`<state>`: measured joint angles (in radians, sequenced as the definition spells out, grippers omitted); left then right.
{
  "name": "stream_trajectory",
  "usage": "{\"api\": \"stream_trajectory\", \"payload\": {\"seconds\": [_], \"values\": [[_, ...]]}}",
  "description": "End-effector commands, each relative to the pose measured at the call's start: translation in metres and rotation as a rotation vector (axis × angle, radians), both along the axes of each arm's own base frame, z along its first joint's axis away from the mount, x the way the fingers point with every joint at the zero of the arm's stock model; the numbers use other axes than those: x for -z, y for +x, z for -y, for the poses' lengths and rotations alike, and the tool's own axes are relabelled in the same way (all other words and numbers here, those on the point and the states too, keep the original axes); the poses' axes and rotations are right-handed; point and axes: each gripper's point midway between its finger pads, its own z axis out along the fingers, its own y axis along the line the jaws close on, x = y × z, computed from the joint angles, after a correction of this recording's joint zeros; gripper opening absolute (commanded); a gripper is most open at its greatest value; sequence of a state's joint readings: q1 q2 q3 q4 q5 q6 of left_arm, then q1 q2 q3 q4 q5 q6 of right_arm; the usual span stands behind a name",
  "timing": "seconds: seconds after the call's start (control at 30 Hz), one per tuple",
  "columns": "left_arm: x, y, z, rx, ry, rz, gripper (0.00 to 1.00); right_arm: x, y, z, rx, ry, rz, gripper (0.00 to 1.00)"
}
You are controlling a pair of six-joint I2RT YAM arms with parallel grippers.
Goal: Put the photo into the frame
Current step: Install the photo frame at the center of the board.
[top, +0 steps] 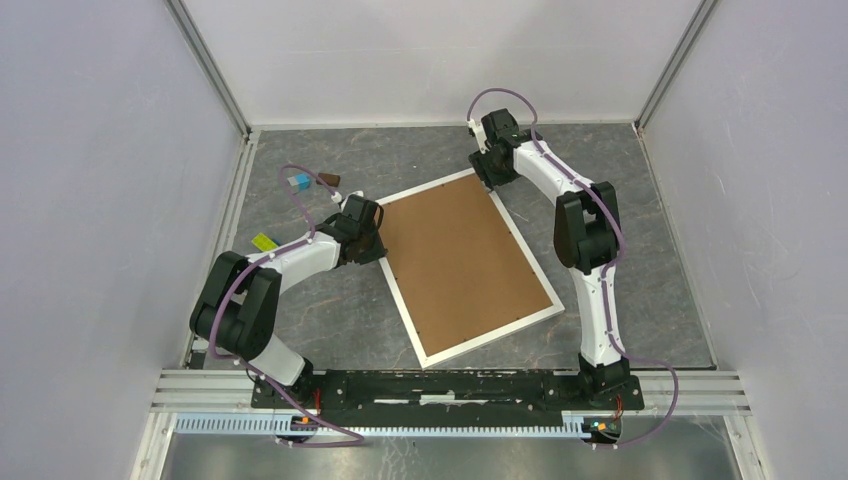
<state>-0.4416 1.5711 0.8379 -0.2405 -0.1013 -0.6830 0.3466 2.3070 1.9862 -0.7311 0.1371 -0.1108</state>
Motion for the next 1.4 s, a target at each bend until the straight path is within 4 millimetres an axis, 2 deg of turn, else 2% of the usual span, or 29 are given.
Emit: {"api": "stream_trajectory", "payload": {"seconds": [0.0, 0.3, 0.6, 0.9, 1.23, 1.37], "values": [[0.024, -0.016, 0.000, 0.065, 0.032, -0.072, 0.02, -0.003, 0.005, 0.001, 0.003, -0.007, 0.020, 0.66], [0.023, -0.016, 0.000, 0.065, 0.031, -0.069, 0.02, -0.018, 0.013, 0.004, 0.035, 0.011, 0.064, 0.66], [0.023, -0.016, 0.000, 0.064, 0.030, -0.069, 0.02, 0.004, -0.001, -0.001, 0.014, 0.023, 0.009, 0.65], [0.024, -0.016, -0.001, 0.064, 0.032, -0.069, 0.02, 0.007, -0.010, -0.012, -0.011, 0.030, -0.014, 0.65], [0.024, -0.016, 0.000, 0.064, 0.030, -0.068, 0.02, 0.002, -0.019, -0.011, -0.005, 0.018, -0.017, 0.65], [0.023, -0.016, 0.000, 0.064, 0.031, -0.067, 0.02, 0.007, -0.023, -0.016, -0.016, 0.011, -0.028, 0.65]]}}
